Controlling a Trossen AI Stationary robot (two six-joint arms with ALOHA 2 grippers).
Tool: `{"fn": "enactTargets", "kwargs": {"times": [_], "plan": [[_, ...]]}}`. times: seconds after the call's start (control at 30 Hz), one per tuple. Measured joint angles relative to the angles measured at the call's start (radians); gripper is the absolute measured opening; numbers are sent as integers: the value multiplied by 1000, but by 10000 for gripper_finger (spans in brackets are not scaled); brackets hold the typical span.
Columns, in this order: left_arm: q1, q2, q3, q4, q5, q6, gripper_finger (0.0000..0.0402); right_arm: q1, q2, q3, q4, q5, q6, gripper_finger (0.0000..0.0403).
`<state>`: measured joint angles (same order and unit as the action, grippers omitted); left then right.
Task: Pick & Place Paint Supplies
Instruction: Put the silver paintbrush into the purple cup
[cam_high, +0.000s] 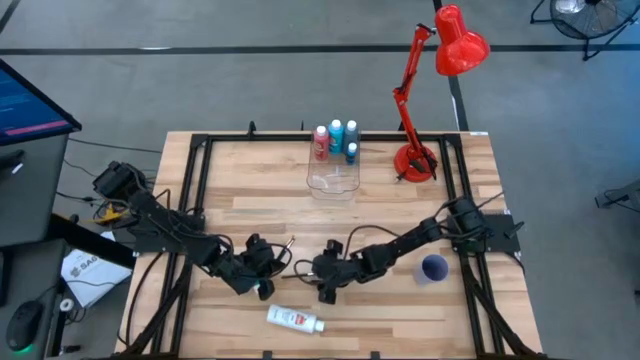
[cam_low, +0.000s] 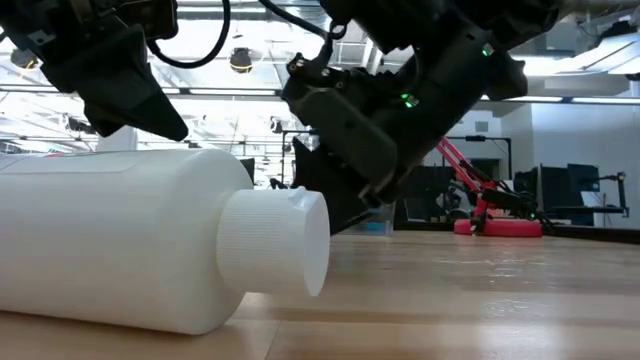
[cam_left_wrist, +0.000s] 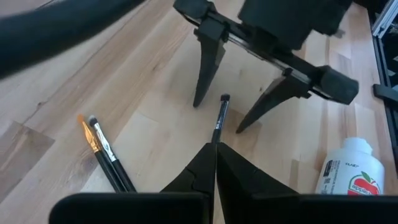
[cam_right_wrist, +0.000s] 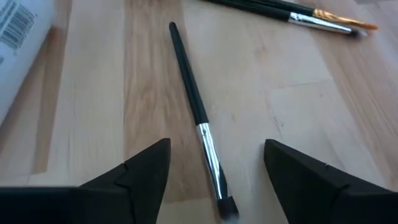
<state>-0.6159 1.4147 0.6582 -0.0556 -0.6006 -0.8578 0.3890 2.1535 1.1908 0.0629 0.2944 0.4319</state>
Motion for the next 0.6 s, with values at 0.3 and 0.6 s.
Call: {"fn": "enactTargets", "kwargs": {"times": [0.3,0.6], "plan": [[0,1,0,10,3,-14,5,-9,-9,6,-62,-3,-36,192],[0,1,0,14,3,-14,6,7,-12,7,-91,-22,-39,153]]}}
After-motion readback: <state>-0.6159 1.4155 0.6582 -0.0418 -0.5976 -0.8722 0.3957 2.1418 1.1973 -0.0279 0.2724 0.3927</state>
